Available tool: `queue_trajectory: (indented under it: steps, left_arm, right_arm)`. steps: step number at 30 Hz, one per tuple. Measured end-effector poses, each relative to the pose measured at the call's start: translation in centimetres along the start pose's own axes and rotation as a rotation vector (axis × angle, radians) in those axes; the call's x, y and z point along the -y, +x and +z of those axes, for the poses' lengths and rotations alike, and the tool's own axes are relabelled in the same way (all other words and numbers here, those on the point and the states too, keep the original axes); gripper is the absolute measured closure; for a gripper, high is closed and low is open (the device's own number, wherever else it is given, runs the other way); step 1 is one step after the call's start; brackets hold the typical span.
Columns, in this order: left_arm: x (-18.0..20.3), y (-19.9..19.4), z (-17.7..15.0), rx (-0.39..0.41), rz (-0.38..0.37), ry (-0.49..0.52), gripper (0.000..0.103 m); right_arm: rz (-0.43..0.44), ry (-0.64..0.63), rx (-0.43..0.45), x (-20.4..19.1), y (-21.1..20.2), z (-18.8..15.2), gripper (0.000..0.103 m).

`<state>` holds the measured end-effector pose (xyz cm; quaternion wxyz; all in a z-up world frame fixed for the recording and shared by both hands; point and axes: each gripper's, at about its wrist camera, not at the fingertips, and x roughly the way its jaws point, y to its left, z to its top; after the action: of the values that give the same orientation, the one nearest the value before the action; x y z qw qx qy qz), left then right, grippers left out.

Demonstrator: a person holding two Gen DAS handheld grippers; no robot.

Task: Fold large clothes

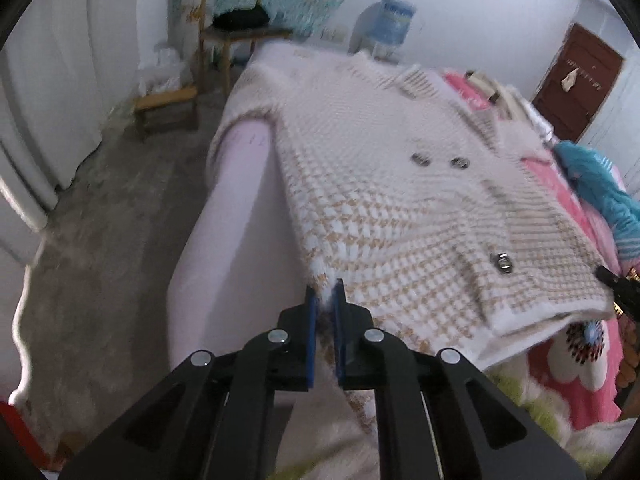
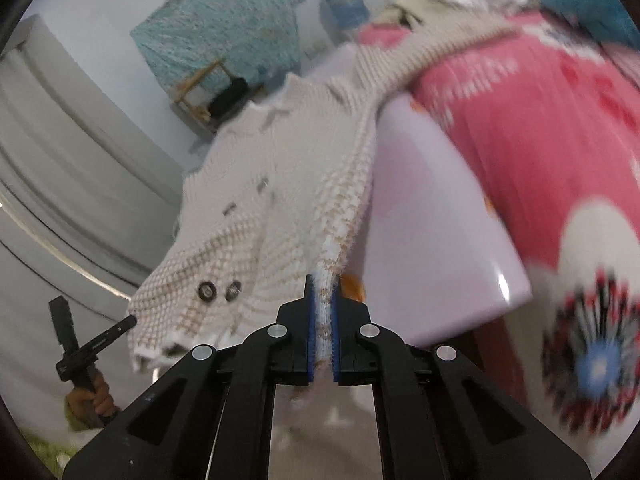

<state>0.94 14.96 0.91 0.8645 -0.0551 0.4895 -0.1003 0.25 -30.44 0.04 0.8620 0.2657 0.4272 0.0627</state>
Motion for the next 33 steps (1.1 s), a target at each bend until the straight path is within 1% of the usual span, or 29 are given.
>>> queue_trajectory:
  steps: [2,4,5,6,7,8,9,11,12,13,14,16,18,20,21,22,23,24,25,27,28,29,30,31,32,33]
  left_arm:
    - [-0.6,0.7,-1.0,-0.042,0.009,-0.011,0.096]
    - [-0.8,2.6,-2.1,-0.098,0.022,-0.013,0.094]
    - [-0.7,3.3,-2.1,-0.117,0.029,-0.005,0.092]
    - [-0.5,4.2,-2.2,-0.143,0.046,0.010,0.091]
    - [-0.4,4.3,-2.1,-0.150,0.051,0.016,0.089]
    - [-0.4,4.2,-2.0,-0.155,0.055,0.027,0.085]
    - [-0.4,3.6,-1.7,-0.142,0.063,0.042,0.083]
    - [-0.4,2.5,-1.0,-0.099,0.077,0.052,0.068]
    - [-0.6,2.1,-0.6,-0.078,0.082,0.052,0.066]
    - [-0.9,1.6,-0.1,-0.054,0.091,0.047,0.066]
    - [-0.9,1.4,0.5,-0.034,0.098,0.042,0.066]
    - [-0.6,1.3,1.8,0.011,0.066,0.034,0.066]
    - [0.6,1.7,3.0,0.032,0.012,0.044,0.066]
    - [2.9,2.5,4.2,0.052,-0.046,0.098,0.066]
    - [3.7,2.9,4.5,0.054,-0.057,0.124,0.066]
    - [4.9,3.6,4.7,0.050,-0.058,0.165,0.066]
    - [5.9,4.2,4.8,0.035,-0.054,0.195,0.066]
    - [6.5,4.4,4.6,0.018,-0.072,0.217,0.066]
    - [7.0,4.3,4.4,0.010,-0.099,0.230,0.066]
    - [7.7,3.6,3.3,-0.011,-0.164,0.271,0.066]
    - [8.1,3.3,2.3,-0.042,-0.206,0.308,0.066]
    - [8.6,3.1,1.1,-0.071,-0.230,0.342,0.066]
    - [9.0,3.0,0.2,-0.090,-0.242,0.363,0.066]
    - [9.4,3.0,-1.1,-0.128,-0.262,0.392,0.064]
    - [9.5,3.2,-2.1,-0.155,-0.263,0.410,0.062]
    - [9.8,3.6,-3.2,-0.178,-0.239,0.436,0.061]
  right_arm:
    - [-0.049,0.026,-0.059,0.9,1.0,-1.9,0.099]
    - [-0.110,0.030,-0.110,1.8,3.0,-3.0,0.098]
    - [-0.148,0.023,-0.133,2.2,4.0,-3.1,0.093]
    - [-0.207,0.009,-0.156,2.5,4.8,-3.2,0.089]
    - [-0.263,-0.004,-0.174,2.8,5.2,-3.0,0.083]
    - [-0.292,-0.013,-0.174,2.9,5.0,-2.7,0.082]
    - [-0.310,-0.026,-0.159,2.8,4.5,-2.3,0.080]
    - [-0.349,-0.068,-0.092,2.4,2.5,-0.9,0.059]
    - [-0.361,-0.080,-0.069,2.2,2.0,-0.4,0.056]
    - [-0.372,-0.104,-0.037,1.7,1.4,0.3,0.055]
    - [-0.368,-0.119,-0.023,1.3,1.2,0.6,0.055]
    - [-0.303,-0.161,0.008,-0.2,1.7,1.8,0.055]
    - [-0.232,-0.198,0.009,-1.9,2.9,2.5,0.055]
    - [-0.145,-0.247,-0.005,-4.5,4.8,3.0,0.055]
    - [-0.066,-0.272,-0.018,-6.0,5.8,3.2,0.055]
    - [-0.008,-0.289,-0.040,-7.0,6.4,3.0,0.055]
    - [0.044,-0.313,-0.066,-8.2,7.3,2.8,0.055]
    - [0.083,-0.343,-0.092,-9.3,7.9,2.3,0.055]
    - [0.114,-0.382,-0.121,-10.4,8.7,1.6,0.055]
    - [0.169,-0.423,-0.173,-11.3,9.5,0.3,0.050]
    - [0.217,-0.447,-0.217,-11.6,10.0,-0.6,0.048]
    - [0.243,-0.466,-0.248,-11.9,10.4,-1.2,0.047]
    - [0.266,-0.491,-0.284,-12.2,10.9,-1.9,0.046]
    - [0.284,-0.527,-0.320,-12.8,11.4,-2.7,0.043]
    - [0.295,-0.564,-0.343,-13.4,11.7,-3.4,0.041]
    - [0.305,-0.601,-0.358,-14.1,12.0,-3.9,0.040]
